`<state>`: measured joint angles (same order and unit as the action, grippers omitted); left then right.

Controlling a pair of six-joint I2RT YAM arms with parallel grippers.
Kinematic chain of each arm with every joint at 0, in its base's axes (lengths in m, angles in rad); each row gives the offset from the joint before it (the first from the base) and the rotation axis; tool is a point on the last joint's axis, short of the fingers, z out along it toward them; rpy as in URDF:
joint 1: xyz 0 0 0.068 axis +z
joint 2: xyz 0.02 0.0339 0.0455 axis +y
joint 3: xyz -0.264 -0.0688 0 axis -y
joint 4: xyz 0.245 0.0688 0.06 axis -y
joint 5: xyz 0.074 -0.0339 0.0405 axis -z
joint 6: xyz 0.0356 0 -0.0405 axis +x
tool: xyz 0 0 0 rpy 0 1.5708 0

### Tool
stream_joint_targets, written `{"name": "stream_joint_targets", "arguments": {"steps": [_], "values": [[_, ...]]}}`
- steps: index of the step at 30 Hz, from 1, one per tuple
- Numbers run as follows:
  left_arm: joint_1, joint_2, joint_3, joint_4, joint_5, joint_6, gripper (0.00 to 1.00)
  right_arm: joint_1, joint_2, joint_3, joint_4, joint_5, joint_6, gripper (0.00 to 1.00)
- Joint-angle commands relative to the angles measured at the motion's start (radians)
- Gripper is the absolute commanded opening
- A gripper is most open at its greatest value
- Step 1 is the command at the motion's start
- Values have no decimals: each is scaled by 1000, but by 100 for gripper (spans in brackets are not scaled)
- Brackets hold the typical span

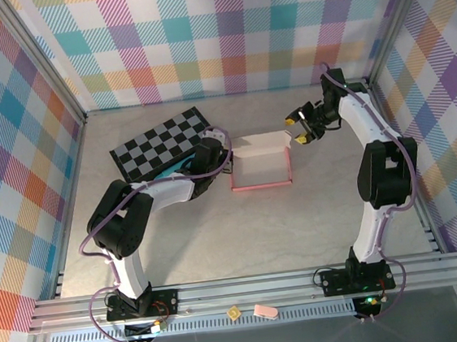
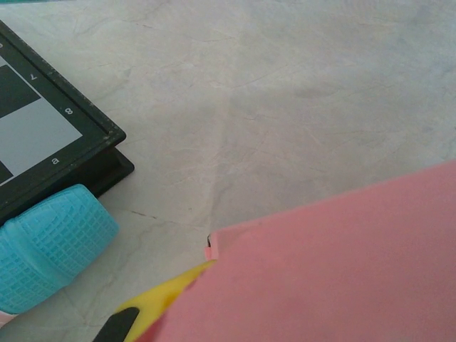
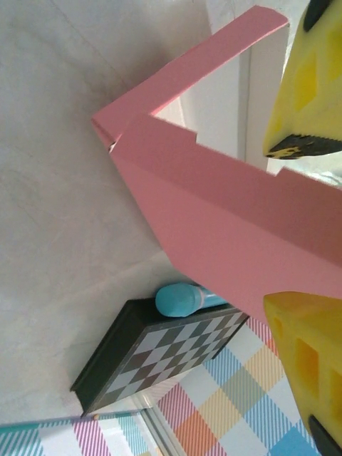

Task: Fold the paper box

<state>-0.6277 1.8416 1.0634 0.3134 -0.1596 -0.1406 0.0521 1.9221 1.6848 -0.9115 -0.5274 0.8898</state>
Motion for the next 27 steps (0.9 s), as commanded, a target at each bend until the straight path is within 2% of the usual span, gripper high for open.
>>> {"name": "stream_joint_targets", "arguments": {"steps": [1, 4, 8, 13, 27], "values": [[-10, 11, 28, 0, -15, 9, 0, 6, -28, -49, -9, -28, -9, 51], [-10, 11, 27, -1, -12, 9, 0, 4, -17, -58, 18, -4, -46, 47], [-12, 10, 33, -11, -9, 10, 0, -4, -11, 0, 10, 61, -107, 47], [-12, 15, 46, -20, -8, 13, 0, -7, 53, 21, 21, -32, -91, 46], [-18, 19, 53, -22, -16, 10, 0, -3, 65, -40, 89, -83, -73, 42]]}}
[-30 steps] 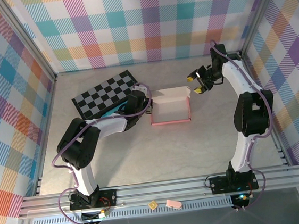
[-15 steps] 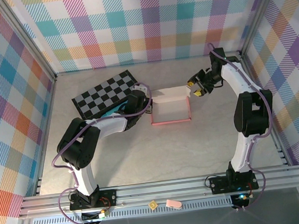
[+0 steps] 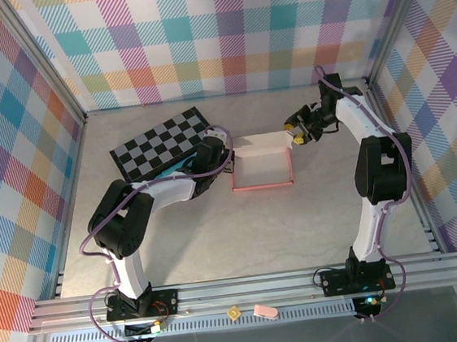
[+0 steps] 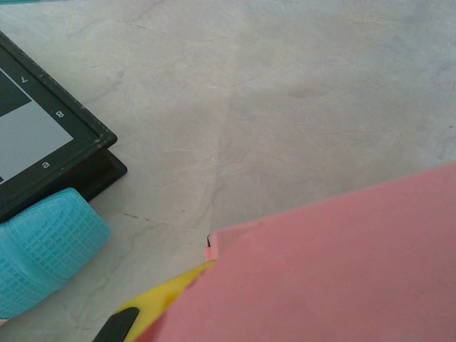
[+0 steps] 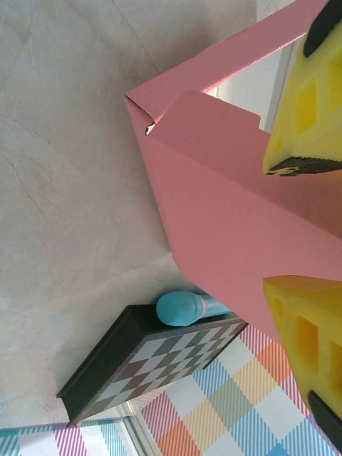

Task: Fold the paper box

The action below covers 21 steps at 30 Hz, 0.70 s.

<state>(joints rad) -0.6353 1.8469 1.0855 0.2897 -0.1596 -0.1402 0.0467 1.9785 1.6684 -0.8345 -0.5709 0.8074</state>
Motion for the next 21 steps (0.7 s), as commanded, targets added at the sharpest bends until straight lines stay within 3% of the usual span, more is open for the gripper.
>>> {"name": "stream_joint_targets", "arguments": {"steps": [1, 21], "values": [[-10, 14, 32, 2, -15, 10, 0, 4, 6, -32, 15, -44, 14, 41], [-40, 22, 45, 35, -54, -103, 0, 39, -38, -159, 130, -110, 183, 43]]}}
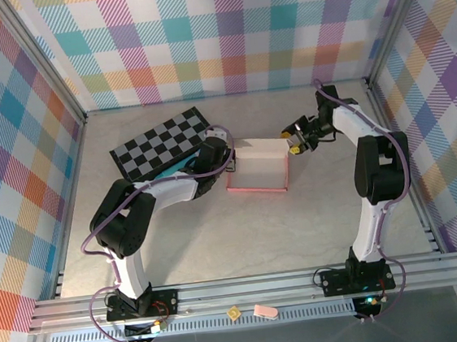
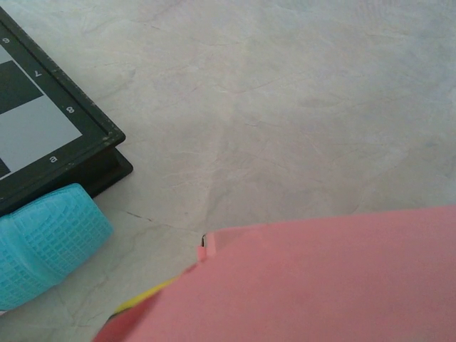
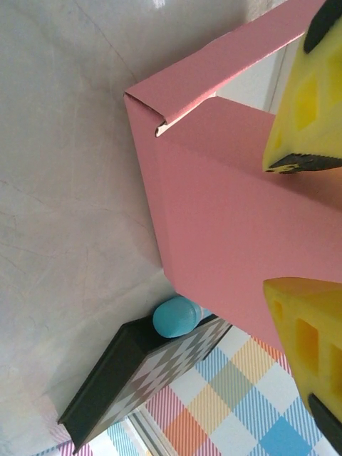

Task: Fold the paper box

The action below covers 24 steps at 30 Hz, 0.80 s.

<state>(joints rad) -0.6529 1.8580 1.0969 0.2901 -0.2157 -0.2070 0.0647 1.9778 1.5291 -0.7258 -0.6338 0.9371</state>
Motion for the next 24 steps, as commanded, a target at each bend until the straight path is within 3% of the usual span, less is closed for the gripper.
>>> {"name": "stream_joint_targets", "arguments": {"steps": [1, 15, 24], "values": [[-23, 12, 32, 35, 3, -39, 0, 23, -40, -32, 33, -49, 66, 43], [-27, 9, -19, 81, 18, -68, 0, 38, -38, -82, 137, -80, 173, 41], [-27, 4, -79, 139, 44, -92, 0, 56, -55, -121, 150, -50, 125, 38]]}}
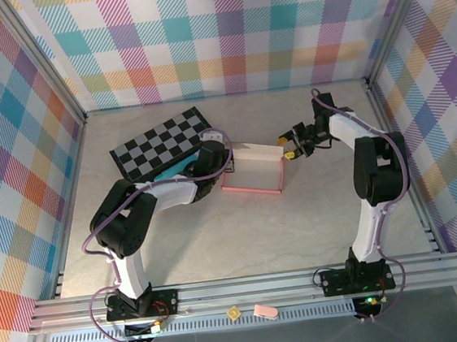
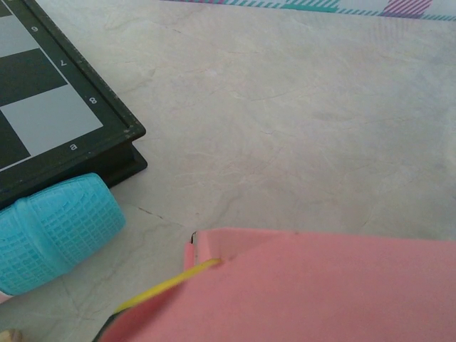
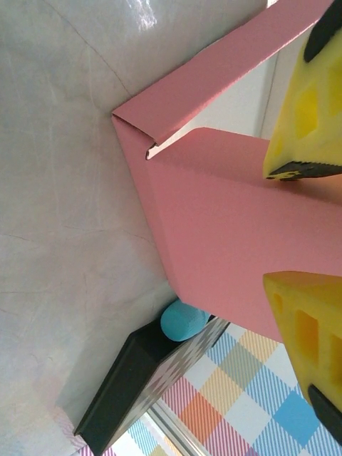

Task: Fold the paper box

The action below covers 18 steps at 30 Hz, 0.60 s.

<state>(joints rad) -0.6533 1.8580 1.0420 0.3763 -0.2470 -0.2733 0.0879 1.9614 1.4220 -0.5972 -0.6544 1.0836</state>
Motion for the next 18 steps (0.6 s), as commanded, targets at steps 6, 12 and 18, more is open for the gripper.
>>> {"name": "stream_joint_targets", "arguments": {"steps": [6, 12, 18], "values": [[-26, -11, -73, 70, 72, -30, 0, 52, -67, -41, 37, 15, -84, 37], [-26, -12, -117, 96, 83, -45, 0, 79, -105, -102, 86, 66, -149, 35], [-26, -14, -139, 95, 85, -55, 0, 87, -150, -181, 139, 111, -169, 35]]}}
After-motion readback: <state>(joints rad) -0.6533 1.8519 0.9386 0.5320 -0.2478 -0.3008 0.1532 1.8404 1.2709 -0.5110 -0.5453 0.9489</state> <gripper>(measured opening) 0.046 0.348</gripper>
